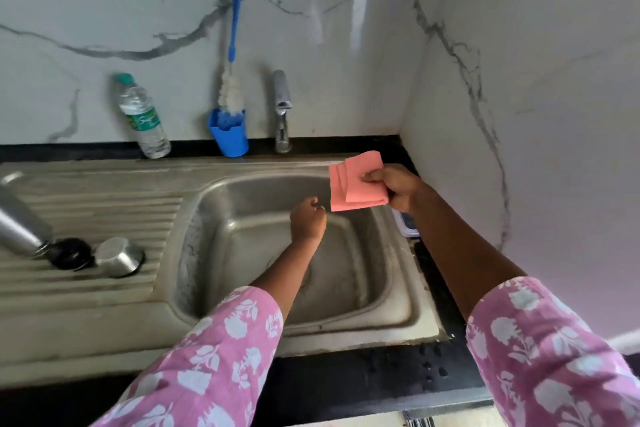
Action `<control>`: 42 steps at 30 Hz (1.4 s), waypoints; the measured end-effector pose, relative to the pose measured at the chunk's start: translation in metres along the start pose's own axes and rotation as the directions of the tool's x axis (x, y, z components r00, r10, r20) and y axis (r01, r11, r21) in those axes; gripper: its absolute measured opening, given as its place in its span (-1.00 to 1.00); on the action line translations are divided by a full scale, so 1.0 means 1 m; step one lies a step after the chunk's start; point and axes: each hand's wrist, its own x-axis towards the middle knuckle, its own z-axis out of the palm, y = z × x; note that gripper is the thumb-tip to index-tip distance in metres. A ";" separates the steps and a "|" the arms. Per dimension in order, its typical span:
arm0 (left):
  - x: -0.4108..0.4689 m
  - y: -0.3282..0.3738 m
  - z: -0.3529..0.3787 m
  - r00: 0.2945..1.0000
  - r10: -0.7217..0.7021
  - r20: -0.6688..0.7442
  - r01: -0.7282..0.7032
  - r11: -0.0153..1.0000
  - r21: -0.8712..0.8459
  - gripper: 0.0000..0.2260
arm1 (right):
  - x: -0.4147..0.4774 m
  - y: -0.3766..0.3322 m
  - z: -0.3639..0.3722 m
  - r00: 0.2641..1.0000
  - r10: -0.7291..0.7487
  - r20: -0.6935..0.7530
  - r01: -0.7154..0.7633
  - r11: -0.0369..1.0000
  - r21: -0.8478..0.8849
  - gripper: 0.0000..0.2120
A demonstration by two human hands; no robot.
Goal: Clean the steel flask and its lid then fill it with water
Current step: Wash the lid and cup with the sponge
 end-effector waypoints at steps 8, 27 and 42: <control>-0.009 -0.069 -0.123 0.857 0.017 -0.515 0.141 0.954 0.266 -0.63 | 0.018 0.039 0.078 0.983 0.073 0.169 -0.094 0.989 0.116 -0.78; 0.012 -0.135 -0.236 0.433 -0.535 -0.725 0.529 0.803 -0.276 -0.28 | 0.032 0.070 0.165 0.968 0.074 0.239 -0.127 0.969 0.212 -0.76; 0.031 -0.061 -0.175 0.925 -0.327 -0.194 0.104 0.709 -0.698 -0.43 | 0.029 0.073 0.156 0.993 -0.026 0.114 -0.019 0.926 0.378 -0.69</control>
